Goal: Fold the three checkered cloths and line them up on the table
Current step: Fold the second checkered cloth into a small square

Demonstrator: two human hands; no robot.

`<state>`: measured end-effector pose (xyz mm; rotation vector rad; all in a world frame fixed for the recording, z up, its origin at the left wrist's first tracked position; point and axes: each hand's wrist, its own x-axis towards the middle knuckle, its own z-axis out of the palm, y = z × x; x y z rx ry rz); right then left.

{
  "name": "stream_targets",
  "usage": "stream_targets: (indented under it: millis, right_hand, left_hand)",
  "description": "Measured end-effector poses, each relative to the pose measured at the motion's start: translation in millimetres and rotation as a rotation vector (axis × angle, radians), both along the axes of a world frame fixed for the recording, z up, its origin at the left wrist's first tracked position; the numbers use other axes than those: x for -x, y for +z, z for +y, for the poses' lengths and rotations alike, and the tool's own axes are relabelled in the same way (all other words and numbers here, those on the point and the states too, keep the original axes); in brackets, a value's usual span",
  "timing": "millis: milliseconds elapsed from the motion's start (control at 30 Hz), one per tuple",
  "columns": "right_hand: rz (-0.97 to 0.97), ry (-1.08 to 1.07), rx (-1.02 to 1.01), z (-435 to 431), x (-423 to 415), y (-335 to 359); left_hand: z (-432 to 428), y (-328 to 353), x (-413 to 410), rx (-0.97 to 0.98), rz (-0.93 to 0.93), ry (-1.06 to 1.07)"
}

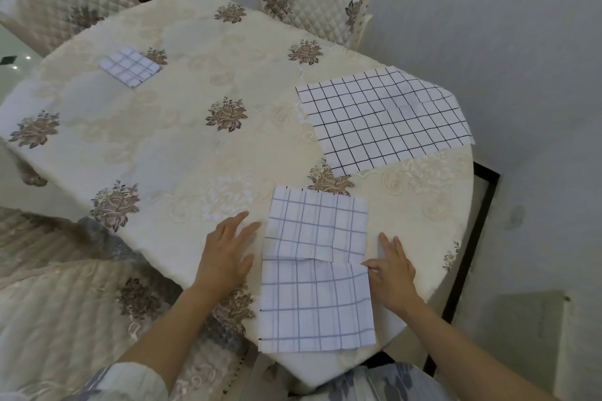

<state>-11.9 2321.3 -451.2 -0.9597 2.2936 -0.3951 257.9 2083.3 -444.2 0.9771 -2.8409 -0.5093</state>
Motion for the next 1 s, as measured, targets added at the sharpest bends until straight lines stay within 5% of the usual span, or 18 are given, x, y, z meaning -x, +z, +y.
stream_targets:
  millis: [467, 700, 867, 1000]
  right_hand:
    - [-0.097, 0.030, -0.097, -9.8, 5.7, 27.5]
    - [-0.104, 0.017, 0.033, -4.4, 13.2, 29.8]
    - [-0.036, 0.020, 0.159, -7.0, 13.2, 39.6]
    - [-0.070, -0.047, 0.146, -14.3, 10.0, 43.6]
  left_hand:
    - [2.1, -6.9, 10.3, -0.068, -0.018, -0.072]
    - [16.6, -6.0, 4.8, -0.073, 0.008, -0.016]
    - [45.4, 11.0, 16.3, -0.135, 0.180, 0.126]
    - [95.5, 39.4, 33.6, -0.215, 0.300, 0.035]
